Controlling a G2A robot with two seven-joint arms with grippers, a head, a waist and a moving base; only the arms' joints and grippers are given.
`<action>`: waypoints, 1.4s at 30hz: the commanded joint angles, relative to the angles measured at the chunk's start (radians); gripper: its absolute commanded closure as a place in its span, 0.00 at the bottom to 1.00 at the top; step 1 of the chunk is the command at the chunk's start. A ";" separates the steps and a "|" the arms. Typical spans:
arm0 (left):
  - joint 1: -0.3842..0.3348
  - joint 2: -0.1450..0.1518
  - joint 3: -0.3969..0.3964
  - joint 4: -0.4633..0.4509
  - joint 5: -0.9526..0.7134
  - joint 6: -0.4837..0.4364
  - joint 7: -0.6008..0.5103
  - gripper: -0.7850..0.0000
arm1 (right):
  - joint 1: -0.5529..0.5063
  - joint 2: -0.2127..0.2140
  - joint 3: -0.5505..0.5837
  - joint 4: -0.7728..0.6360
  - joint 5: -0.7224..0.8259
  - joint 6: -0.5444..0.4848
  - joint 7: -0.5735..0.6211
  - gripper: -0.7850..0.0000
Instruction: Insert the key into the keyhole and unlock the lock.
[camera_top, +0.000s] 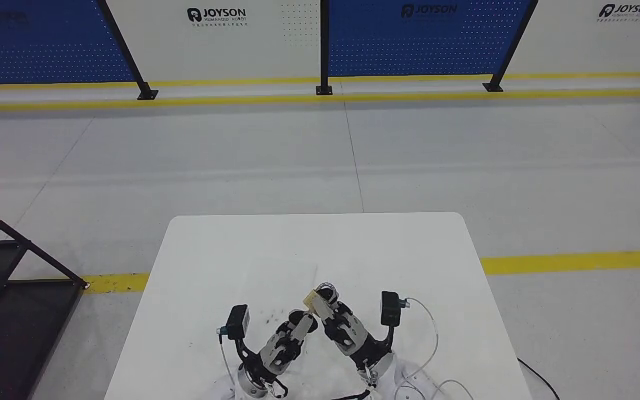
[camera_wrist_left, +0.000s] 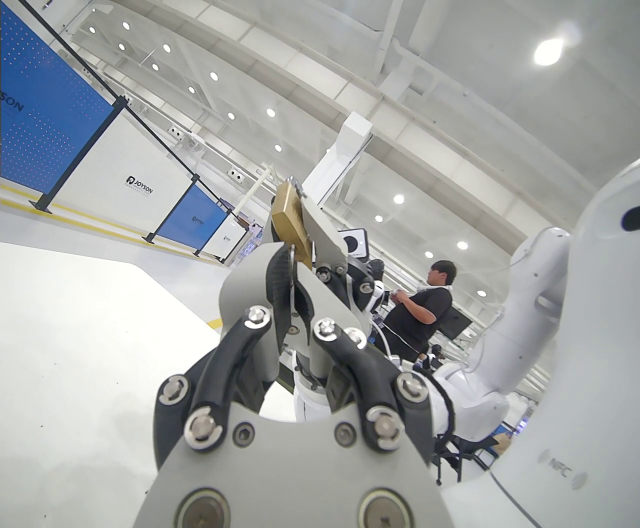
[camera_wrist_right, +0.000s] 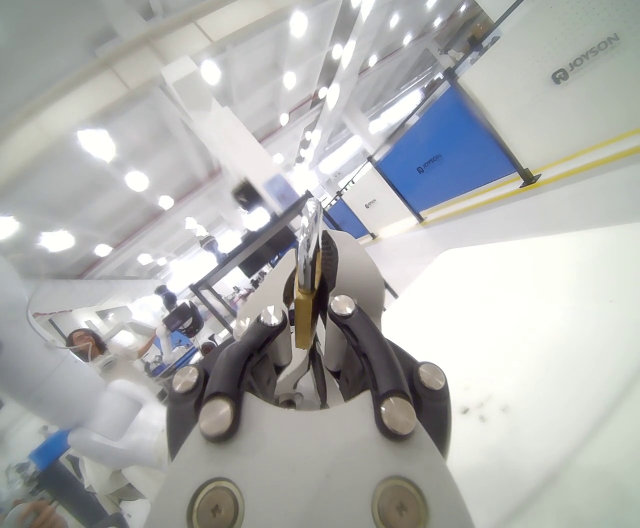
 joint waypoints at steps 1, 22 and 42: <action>0.001 -0.001 -0.002 0.000 0.007 0.004 0.002 0.96 | 0.000 0.000 0.000 0.000 -0.001 0.003 0.001 1.00; 0.026 -0.021 -0.017 -0.012 0.257 0.248 0.192 1.00 | -0.008 0.003 -0.004 -0.007 -0.020 0.027 0.005 1.00; 0.022 -0.027 -0.020 0.011 0.434 0.500 0.303 1.00 | -0.021 0.007 0.002 -0.025 -0.071 0.085 -0.014 1.00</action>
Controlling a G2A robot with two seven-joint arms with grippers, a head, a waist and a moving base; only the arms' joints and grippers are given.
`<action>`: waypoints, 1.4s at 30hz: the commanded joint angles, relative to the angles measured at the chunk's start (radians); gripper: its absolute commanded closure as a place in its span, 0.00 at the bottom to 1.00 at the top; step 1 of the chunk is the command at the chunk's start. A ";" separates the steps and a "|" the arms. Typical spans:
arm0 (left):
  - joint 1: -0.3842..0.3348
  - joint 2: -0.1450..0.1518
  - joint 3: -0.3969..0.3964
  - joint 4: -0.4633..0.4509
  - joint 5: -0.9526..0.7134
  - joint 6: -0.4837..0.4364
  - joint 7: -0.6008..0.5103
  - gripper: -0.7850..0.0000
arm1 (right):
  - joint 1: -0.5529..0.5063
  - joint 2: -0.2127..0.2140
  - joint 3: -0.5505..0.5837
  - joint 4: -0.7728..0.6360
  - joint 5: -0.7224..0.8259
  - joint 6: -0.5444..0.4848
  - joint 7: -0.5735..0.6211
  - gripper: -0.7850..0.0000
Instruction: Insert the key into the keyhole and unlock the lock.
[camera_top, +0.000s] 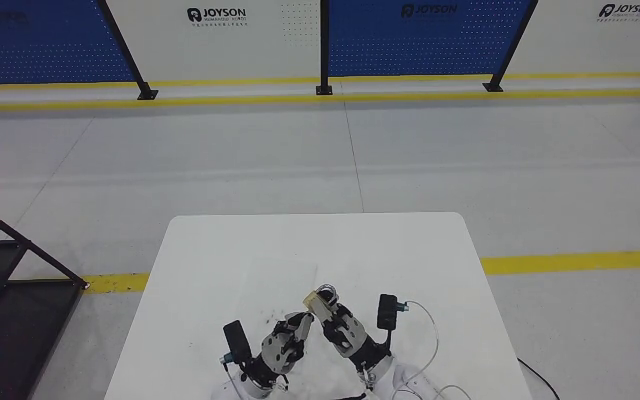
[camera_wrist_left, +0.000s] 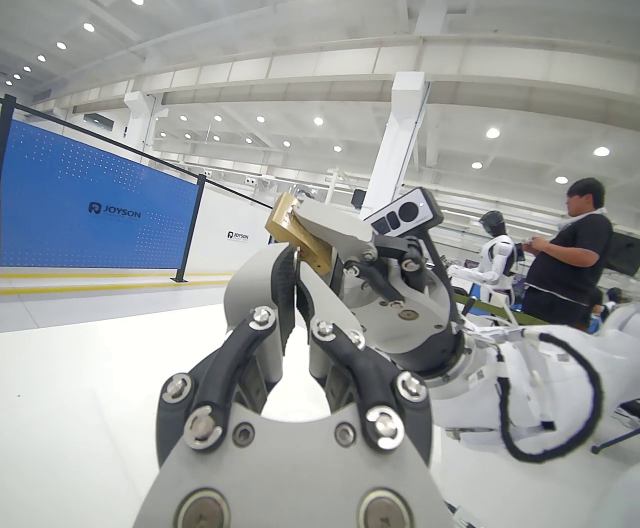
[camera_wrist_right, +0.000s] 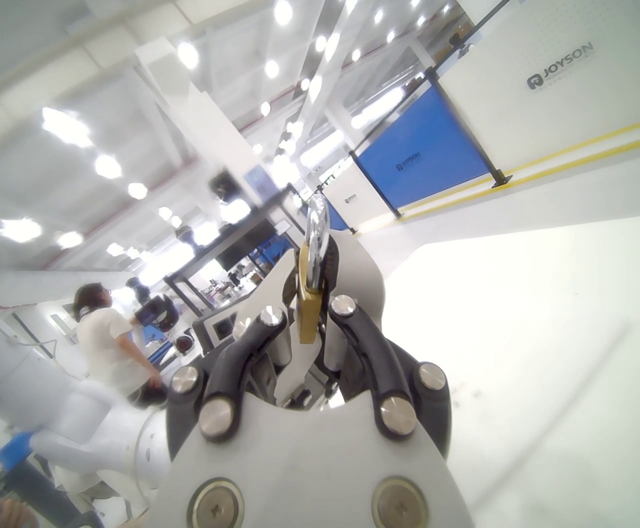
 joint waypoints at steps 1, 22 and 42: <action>0.000 0.000 -0.002 0.004 0.017 0.027 0.013 1.00 | 0.001 0.000 0.001 -0.001 -0.002 0.007 -0.001 1.00; -0.023 -0.008 0.009 0.038 0.130 0.235 0.066 1.00 | 0.001 0.005 0.007 -0.012 -0.009 0.051 0.030 1.00; -0.056 -0.021 0.006 0.090 0.282 0.549 0.144 1.00 | 0.002 0.007 0.001 -0.018 -0.005 0.066 0.035 1.00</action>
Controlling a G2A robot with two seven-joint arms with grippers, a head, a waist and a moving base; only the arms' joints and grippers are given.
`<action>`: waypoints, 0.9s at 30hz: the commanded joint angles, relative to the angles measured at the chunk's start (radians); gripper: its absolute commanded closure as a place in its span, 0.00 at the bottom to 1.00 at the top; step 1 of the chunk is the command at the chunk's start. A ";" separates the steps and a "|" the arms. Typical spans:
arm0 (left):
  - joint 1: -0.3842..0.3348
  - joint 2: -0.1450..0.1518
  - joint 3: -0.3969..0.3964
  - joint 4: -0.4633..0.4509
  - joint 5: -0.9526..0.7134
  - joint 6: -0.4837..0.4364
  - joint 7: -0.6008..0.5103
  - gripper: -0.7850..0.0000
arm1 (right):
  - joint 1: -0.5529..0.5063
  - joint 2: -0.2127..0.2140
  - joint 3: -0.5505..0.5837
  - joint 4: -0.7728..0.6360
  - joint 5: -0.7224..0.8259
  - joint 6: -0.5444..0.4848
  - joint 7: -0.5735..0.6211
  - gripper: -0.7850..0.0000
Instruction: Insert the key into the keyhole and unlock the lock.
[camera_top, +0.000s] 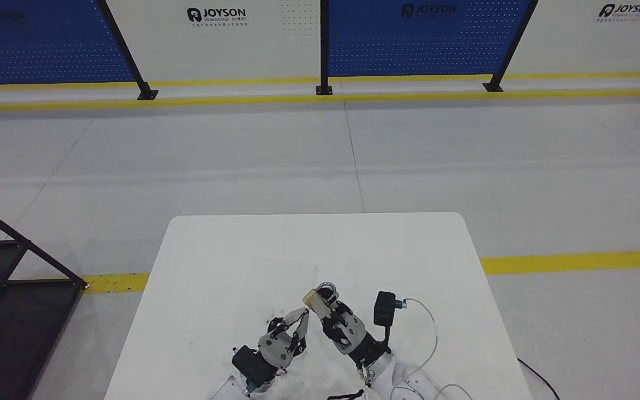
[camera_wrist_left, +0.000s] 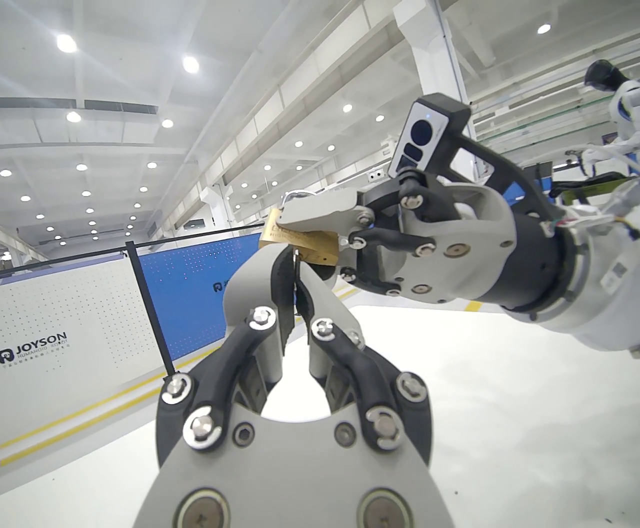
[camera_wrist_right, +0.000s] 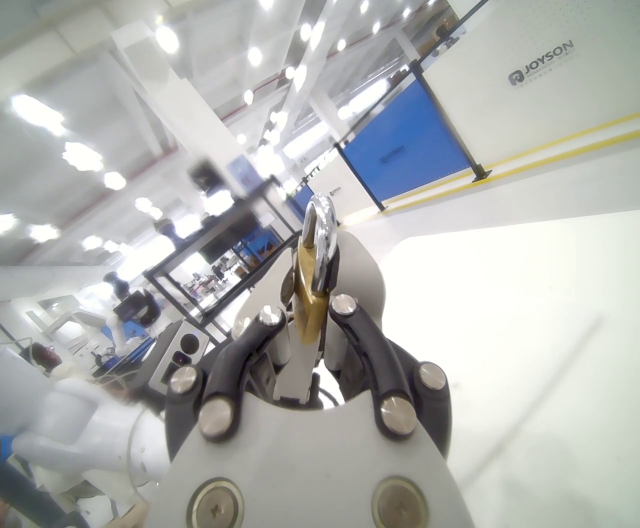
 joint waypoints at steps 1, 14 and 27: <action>0.000 0.000 0.000 0.002 -0.002 -0.002 0.008 1.00 | 0.000 0.000 -0.001 0.000 0.000 0.000 -0.001 1.00; 0.048 0.022 -0.042 -0.013 -0.172 -0.363 0.042 0.00 | -0.001 0.002 0.001 0.003 0.001 -0.006 -0.020 1.00; 0.273 0.125 -0.399 -0.173 -0.314 -0.721 -0.196 0.00 | 0.135 -0.024 -0.100 0.138 0.113 0.196 0.365 1.00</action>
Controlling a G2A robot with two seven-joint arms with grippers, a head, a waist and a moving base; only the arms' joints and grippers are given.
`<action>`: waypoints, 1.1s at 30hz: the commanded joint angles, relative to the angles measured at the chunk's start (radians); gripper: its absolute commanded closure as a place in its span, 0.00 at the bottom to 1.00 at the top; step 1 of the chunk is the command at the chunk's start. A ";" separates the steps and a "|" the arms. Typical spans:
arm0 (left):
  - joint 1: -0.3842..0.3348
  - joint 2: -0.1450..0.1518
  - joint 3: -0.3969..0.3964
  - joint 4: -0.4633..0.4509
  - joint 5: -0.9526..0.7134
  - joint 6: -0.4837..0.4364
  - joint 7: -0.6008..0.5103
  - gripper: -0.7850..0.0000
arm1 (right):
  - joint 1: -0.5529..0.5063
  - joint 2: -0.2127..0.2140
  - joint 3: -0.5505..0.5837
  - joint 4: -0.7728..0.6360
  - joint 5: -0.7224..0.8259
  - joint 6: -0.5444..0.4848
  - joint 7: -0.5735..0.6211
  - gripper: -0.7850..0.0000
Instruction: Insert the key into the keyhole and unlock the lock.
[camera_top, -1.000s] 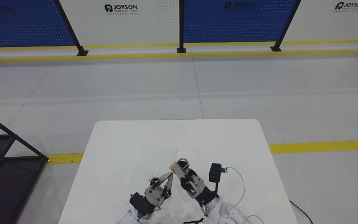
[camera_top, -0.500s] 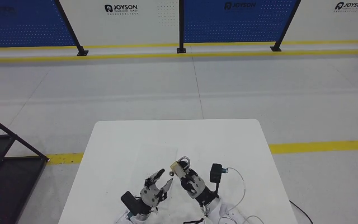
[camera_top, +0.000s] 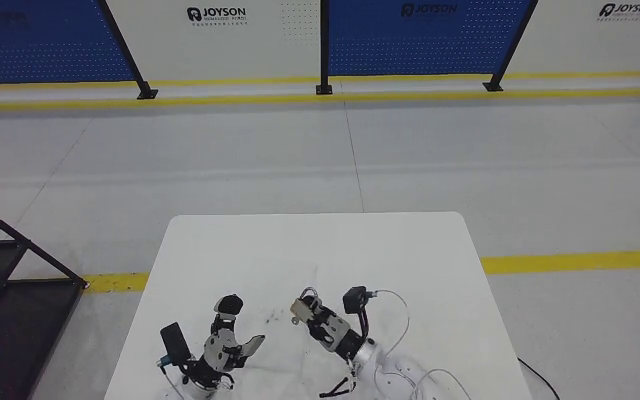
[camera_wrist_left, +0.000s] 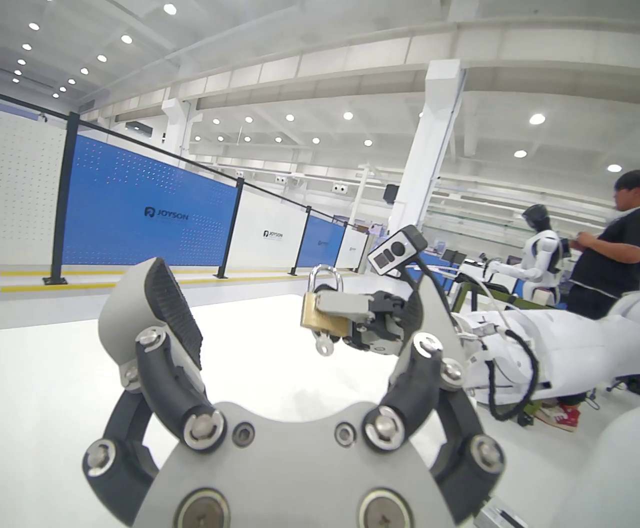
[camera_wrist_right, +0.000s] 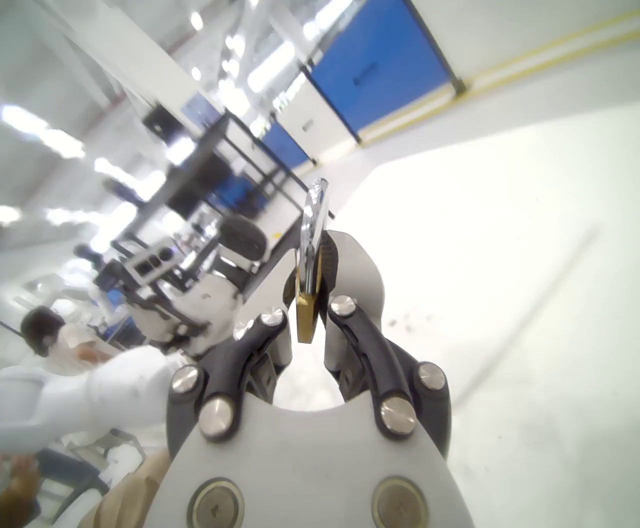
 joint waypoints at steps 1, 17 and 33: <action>0.041 0.010 -0.059 -0.032 -0.026 -0.010 -0.035 0.00 | 0.031 -0.009 -0.032 0.027 0.002 0.051 0.070 1.00; 0.099 0.019 -0.124 -0.076 -0.075 -0.005 -0.106 0.00 | 0.193 -0.092 -0.208 0.190 -0.017 0.319 0.165 0.00; 0.099 0.019 -0.124 -0.076 -0.075 -0.005 -0.106 0.00 | 0.115 -0.052 -0.152 -0.028 -0.219 0.456 0.232 0.00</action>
